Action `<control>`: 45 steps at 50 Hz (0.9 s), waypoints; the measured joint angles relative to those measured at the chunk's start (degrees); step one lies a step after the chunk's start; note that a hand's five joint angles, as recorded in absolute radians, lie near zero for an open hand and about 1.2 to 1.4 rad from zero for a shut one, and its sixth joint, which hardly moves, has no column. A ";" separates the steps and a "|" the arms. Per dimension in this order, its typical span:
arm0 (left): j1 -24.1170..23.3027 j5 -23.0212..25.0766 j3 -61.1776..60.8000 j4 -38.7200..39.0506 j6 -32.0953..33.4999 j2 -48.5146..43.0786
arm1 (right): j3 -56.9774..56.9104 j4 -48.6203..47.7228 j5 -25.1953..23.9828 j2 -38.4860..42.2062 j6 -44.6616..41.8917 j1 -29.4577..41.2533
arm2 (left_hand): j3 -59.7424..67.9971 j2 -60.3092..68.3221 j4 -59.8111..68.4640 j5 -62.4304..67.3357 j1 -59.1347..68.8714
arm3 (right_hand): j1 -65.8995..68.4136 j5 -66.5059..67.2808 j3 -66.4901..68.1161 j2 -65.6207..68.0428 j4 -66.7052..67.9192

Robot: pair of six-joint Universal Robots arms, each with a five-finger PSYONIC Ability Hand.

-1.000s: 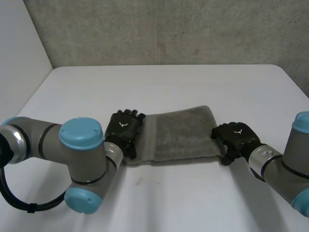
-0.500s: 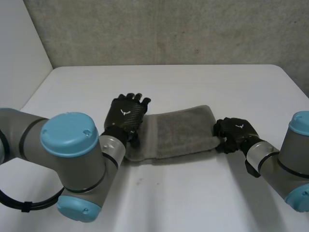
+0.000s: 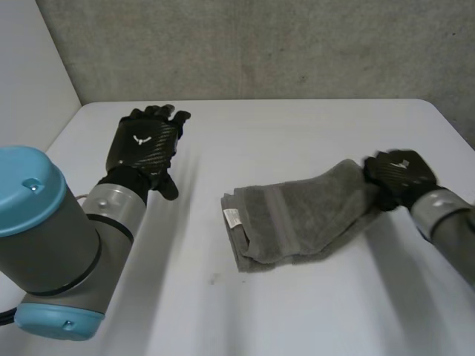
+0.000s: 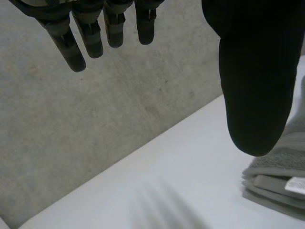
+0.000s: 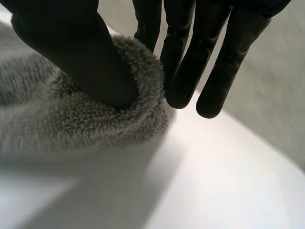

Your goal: Fold the towel.

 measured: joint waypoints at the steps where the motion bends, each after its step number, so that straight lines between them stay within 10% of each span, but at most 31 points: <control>1: 0.25 -0.02 -0.05 0.00 0.00 0.36 | -1.24 -0.05 -0.06 -0.02 -0.58 2.38 | 0.00 0.00 0.00 0.00 0.00 | 0.00 0.10 0.00 0.00 0.00; 14: 0.58 -0.10 0.84 0.11 -0.43 1.02 | -8.39 0.53 -6.74 10.13 -4.70 27.53 | 0.00 0.00 0.00 0.00 0.00 | 0.59 0.97 0.00 0.15 0.00; 17: 0.42 -0.04 1.18 0.13 -1.42 0.71 | -7.99 1.46 -6.91 11.81 -7.03 29.56 | 0.00 0.00 0.00 0.00 0.00 | -12.73 -16.80 -20.33 -19.35 -20.68; 24: -0.51 0.16 3.76 0.13 -5.37 -2.26 | -6.69 2.49 -2.41 7.64 -5.88 27.56 | 0.00 0.00 0.00 0.00 0.00 | -39.84 -50.23 -55.33 -52.53 -54.78; 45: -9.32 -0.85 16.38 -9.94 -19.17 -21.94 | -8.03 6.83 -6.95 3.50 18.05 12.06 | 0.00 0.00 0.00 0.00 0.00 | -39.84 -51.02 -55.51 -52.66 -54.79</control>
